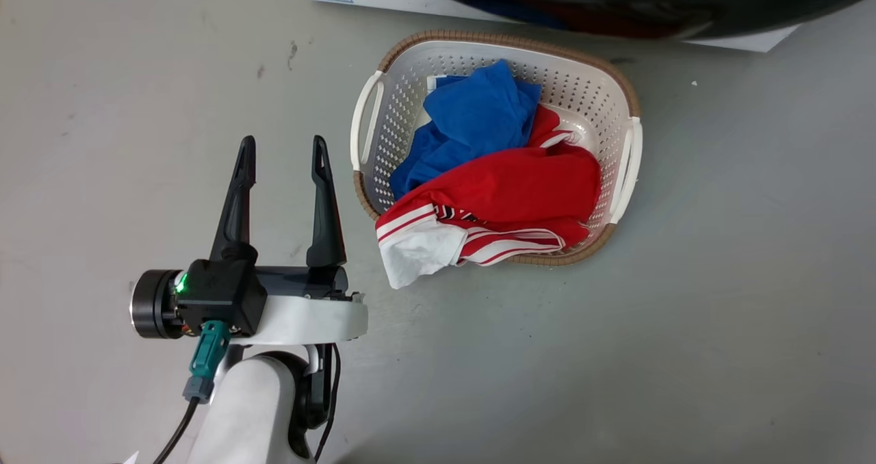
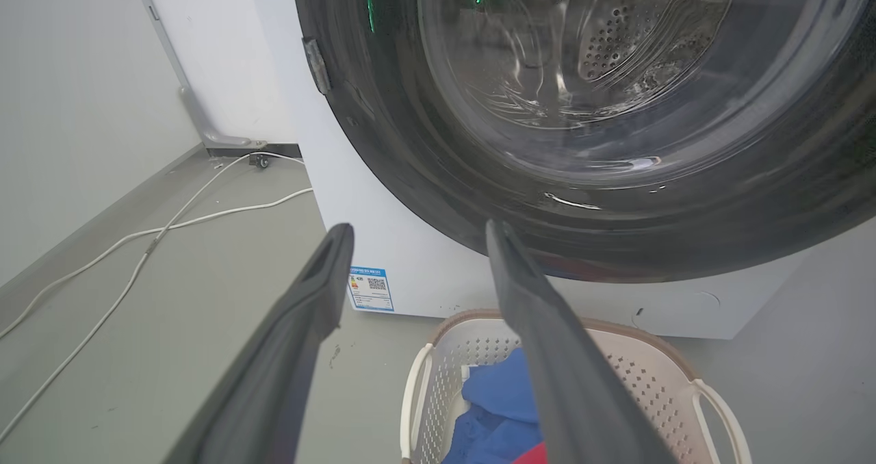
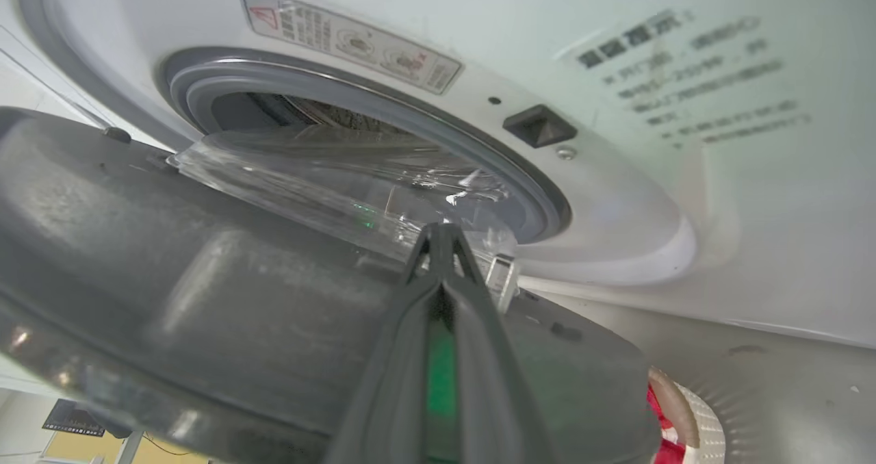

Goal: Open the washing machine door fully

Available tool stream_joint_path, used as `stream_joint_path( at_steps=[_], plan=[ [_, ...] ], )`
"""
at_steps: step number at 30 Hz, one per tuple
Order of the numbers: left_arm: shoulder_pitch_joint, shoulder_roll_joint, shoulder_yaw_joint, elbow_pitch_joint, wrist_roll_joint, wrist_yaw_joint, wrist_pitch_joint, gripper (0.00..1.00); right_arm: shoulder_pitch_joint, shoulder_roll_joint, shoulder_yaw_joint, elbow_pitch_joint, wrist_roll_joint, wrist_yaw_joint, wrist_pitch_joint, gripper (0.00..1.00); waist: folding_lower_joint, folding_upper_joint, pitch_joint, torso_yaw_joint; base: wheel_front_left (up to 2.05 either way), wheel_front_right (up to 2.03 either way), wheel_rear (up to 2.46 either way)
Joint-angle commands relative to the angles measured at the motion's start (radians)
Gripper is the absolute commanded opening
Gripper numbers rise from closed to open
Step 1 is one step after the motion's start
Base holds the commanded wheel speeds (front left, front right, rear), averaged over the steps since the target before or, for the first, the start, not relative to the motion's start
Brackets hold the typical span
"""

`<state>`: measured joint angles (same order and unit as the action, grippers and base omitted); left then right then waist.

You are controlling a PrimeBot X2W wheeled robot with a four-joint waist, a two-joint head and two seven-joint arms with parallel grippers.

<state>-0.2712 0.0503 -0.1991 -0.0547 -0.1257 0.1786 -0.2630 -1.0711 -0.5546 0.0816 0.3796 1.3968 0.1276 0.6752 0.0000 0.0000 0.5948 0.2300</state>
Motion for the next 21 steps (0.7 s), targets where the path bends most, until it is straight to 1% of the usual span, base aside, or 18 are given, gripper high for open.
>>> stream_joint_path(
  at_steps=[1,4,8,21],
  plan=[
    [0.005,0.0,0.004,0.002,0.007,-0.002,-0.003,1.0,0.035,0.06,0.051,-0.02,0.01,0.006,0.026,0.0,0.0,0.0,-0.008,-0.007,0.0,0.0,0.0],
    [0.013,0.0,0.01,0.005,0.011,-0.009,-0.003,1.0,0.084,0.058,0.052,-0.058,0.025,0.006,0.029,0.0,0.0,0.0,-0.023,-0.018,0.0,0.0,0.0],
    [0.019,0.0,0.018,0.009,0.019,-0.014,-0.003,1.0,0.146,0.032,0.04,-0.104,0.042,0.004,0.026,0.0,0.0,0.0,-0.044,-0.03,0.0,0.0,0.0],
    [0.057,0.0,0.05,0.015,0.041,-0.028,-0.003,1.0,0.387,0.046,0.059,-0.304,0.117,0.004,0.031,0.0,0.0,0.0,-0.11,-0.059,0.0,0.0,0.0]
  ],
)
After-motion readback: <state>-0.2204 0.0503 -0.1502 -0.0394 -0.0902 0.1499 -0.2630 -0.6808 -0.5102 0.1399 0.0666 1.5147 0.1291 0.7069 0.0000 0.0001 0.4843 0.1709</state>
